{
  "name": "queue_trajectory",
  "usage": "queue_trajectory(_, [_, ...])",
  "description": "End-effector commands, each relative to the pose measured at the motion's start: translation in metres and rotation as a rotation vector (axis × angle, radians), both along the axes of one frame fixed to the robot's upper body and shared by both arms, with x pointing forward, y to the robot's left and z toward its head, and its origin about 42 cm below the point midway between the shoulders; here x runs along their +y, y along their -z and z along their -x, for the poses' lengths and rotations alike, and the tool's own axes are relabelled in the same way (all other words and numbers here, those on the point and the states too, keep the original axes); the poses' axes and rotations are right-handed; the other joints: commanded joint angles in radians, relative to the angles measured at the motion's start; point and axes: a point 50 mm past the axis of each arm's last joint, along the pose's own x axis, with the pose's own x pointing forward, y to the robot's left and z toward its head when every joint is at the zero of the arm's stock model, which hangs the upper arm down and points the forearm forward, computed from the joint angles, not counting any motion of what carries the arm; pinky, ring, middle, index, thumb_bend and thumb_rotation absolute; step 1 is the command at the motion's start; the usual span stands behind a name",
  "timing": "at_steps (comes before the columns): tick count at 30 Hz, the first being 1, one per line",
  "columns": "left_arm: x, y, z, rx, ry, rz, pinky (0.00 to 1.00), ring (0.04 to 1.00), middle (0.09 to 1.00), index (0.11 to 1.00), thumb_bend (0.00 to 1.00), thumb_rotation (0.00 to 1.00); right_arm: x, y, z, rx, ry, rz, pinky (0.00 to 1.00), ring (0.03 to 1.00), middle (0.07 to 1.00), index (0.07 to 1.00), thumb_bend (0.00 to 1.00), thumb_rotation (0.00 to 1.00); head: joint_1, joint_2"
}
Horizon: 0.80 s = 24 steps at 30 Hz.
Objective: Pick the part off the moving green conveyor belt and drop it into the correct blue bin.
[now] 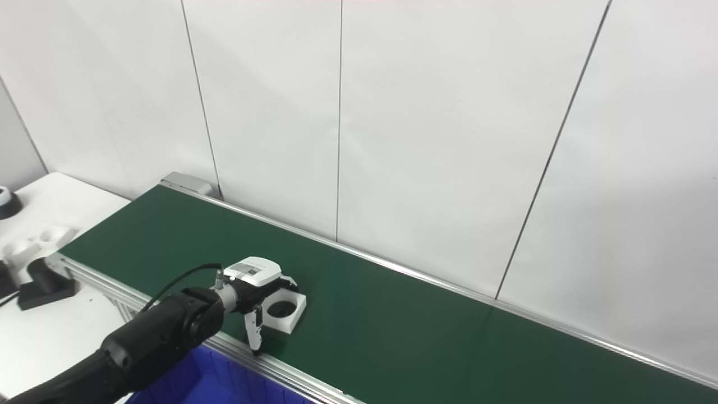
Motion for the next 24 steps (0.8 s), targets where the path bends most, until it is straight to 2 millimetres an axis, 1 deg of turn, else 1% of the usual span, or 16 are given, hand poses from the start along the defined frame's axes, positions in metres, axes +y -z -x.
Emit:
queue_trajectory(1, [-0.002,0.015,0.003,-0.03,0.03,-0.045,0.84,0.809,0.798,0.77,0.82,0.01,0.004,-0.014,-0.004,-0.089,-0.003,-0.037,0.69,0.773,0.817,0.9,0.55,0.67,-0.002,0.003])
queue_trajectory(2, [0.0,0.016,0.001,-0.059,0.037,-0.053,0.83,0.797,0.787,0.759,0.81,0.0,0.004,-0.014,-0.004,-0.089,-0.002,-0.037,0.69,0.773,0.816,0.9,0.55,0.67,-0.002,0.003])
queue_trajectory(3, [0.001,0.017,-0.001,-0.084,0.041,-0.056,0.78,0.758,0.752,0.713,0.78,0.0,0.004,-0.014,-0.004,-0.089,-0.001,-0.038,0.69,0.772,0.815,0.899,0.54,0.66,-0.002,0.004])
queue_trajectory(4, [0.002,0.017,-0.002,-0.099,0.043,-0.056,0.75,0.731,0.725,0.607,0.65,0.02,0.004,-0.014,-0.004,-0.088,-0.001,-0.038,0.69,0.771,0.815,0.898,0.54,0.66,-0.002,0.004])
queue_trajectory(5, [0.003,0.017,-0.003,-0.116,0.046,-0.052,0.74,0.717,0.711,0.553,0.59,0.04,0.004,-0.014,-0.003,-0.089,-0.001,-0.036,0.69,0.77,0.815,0.898,0.54,0.65,-0.003,0.005])
queue_trajectory(6, [0.004,0.017,-0.004,-0.136,0.047,-0.044,0.71,0.691,0.681,0.519,0.54,0.04,0.003,-0.014,-0.003,-0.09,-0.001,-0.033,0.69,0.769,0.815,0.898,0.54,0.66,-0.003,0.006])
queue_trajectory(7, [0.004,0.017,-0.005,-0.15,0.049,-0.038,0.68,0.651,0.595,0.486,0.53,0.02,0.003,-0.014,-0.003,-0.091,-0.002,-0.032,0.68,0.769,0.815,0.899,0.54,0.66,-0.003,0.006])
queue_trajectory(9, [0.005,0.015,-0.006,-0.171,0.05,-0.022,0.66,0.615,0.548,0.472,0.52,0.01,0.003,-0.014,-0.002,-0.091,-0.003,-0.031,0.68,0.77,0.818,0.901,0.54,0.66,-0.005,0.007])
queue_trajectory(11, [0.005,0.012,-0.008,-0.178,0.053,-0.019,0.64,0.587,0.525,0.467,0.52,0.0,0.003,-0.014,-0.001,-0.088,-0.001,-0.036,0.68,0.769,0.818,0.898,0.54,0.65,-0.005,0.006])
queue_trajectory(13, [0.005,0.01,-0.008,-0.184,0.057,-0.013,0.62,0.571,0.516,0.469,0.52,0.0,0.003,-0.013,-0.001,-0.087,0.001,-0.034,0.68,0.768,0.817,0.896,0.54,0.65,-0.005,0.002])
queue_trajectory(15, [0.004,0.009,-0.009,-0.181,0.054,-0.01,0.61,0.564,0.512,0.472,0.52,0.0,0.003,-0.013,-0.001,-0.087,0.001,-0.034,0.69,0.771,0.819,0.895,0.54,0.65,-0.007,0.01])
queue_trajectory(24, [-0.001,0.003,-0.006,-0.171,0.061,0.023,0.62,0.554,0.501,0.484,0.52,0.0,0.001,-0.015,0.001,-0.087,0.001,-0.048,0.69,0.771,0.82,0.898,0.55,0.65,-0.013,0.018])
